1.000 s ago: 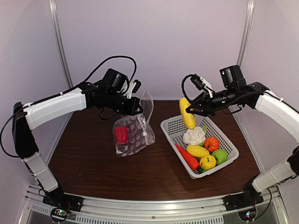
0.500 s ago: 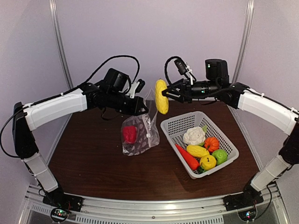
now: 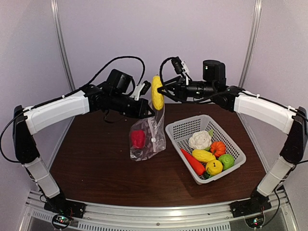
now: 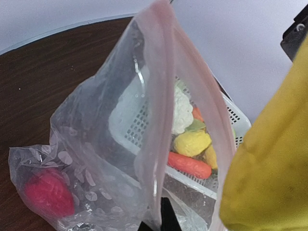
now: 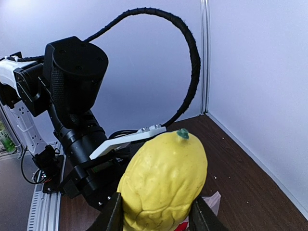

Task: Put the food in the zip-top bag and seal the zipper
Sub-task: Place the fake fruit in the zipper food storage bag, then pick up the fake fruit from the bin.

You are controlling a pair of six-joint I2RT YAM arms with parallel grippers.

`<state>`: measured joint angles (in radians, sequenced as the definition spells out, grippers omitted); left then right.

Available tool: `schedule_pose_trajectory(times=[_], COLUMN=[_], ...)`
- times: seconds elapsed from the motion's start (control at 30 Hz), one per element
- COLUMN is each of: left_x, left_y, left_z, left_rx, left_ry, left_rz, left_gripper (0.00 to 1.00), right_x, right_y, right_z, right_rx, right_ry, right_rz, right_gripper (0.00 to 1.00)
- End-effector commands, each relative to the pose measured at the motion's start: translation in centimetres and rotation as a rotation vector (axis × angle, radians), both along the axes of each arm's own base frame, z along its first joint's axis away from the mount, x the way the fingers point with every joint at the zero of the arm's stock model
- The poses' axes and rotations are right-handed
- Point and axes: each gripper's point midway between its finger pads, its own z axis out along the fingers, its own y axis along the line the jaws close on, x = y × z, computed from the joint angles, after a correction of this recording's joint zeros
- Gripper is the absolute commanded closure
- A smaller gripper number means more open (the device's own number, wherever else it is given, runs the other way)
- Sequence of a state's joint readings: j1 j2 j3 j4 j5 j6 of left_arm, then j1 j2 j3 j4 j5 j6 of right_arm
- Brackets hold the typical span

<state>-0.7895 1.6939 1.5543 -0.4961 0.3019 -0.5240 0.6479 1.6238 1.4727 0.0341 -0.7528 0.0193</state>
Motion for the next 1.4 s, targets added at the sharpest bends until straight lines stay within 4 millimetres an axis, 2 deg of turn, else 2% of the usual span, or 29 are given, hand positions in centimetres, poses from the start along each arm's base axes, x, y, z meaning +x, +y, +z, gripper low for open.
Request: schedule_pose_trajectory(times=[0.0,0.3,0.4,0.5,0.6,0.77,0.87,0.9,0.97,1.1,1.23,1.3,1.37], left_x=[-0.5,-0.4,-0.3,0.0,0.4,1.8,2.8,3.1,3.2,2.6,2.6,2.6,2.7], left_y=[-0.3,0.3,0.4,0.7,1.3,2.1,2.7,3.0,3.0,2.5,2.4,2.2,2.0], left_z=[4.8,6.5,6.7,6.6,6.2,4.5,4.1,3.7,3.1,2.2,1.9,1.6,1.0], left_rx=[-0.098,-0.129,-0.134,-0.12,-0.093,-0.016,0.043,0.07,0.088,0.074,0.075,0.073,0.081], left_ry=[-0.068,-0.095,-0.099,-0.105,-0.113,-0.113,-0.155,-0.166,-0.159,-0.128,-0.127,-0.125,-0.118], left_rz=[-0.025,0.005,0.01,0.037,0.066,0.106,0.129,0.145,0.138,0.106,0.1,0.093,0.089], left_gripper=[1.0,1.0,1.0,1.0,1.0,1.0,1.0,1.0,1.0,1.0,1.0,1.0,1.0], right_x=[0.5,-0.4,-1.1,-1.7,-2.4,-4.0,-2.9,-2.2,-0.8,0.4,-0.4,-1.3,-2.8], right_y=[0.1,-1.4,-1.5,-2.1,-2.8,-4.4,-7.0,-8.3,-11.1,-16.5,-20.9,-22.1,-22.3], right_z=[-1.0,-4.7,-5.5,-4.5,-2.7,1.3,1.6,1.1,-1.3,-8.0,-14.3,-16.7,-18.5], right_rx=[-0.068,-0.232,-0.28,-0.284,-0.275,-0.211,-0.201,-0.206,-0.247,-0.401,-0.643,-0.751,-0.806], right_ry=[-0.113,-0.202,-0.229,-0.239,-0.216,-0.164,-0.11,-0.091,-0.043,0.128,0.257,0.298,0.331], right_rz=[-0.04,-0.067,-0.059,-0.067,-0.073,-0.074,-0.145,-0.175,-0.238,-0.329,-0.377,-0.361,-0.298], right_gripper=[0.71,0.68,0.58,0.39,0.28,0.24,0.24,0.24,0.25,0.27,0.32,0.39,0.45])
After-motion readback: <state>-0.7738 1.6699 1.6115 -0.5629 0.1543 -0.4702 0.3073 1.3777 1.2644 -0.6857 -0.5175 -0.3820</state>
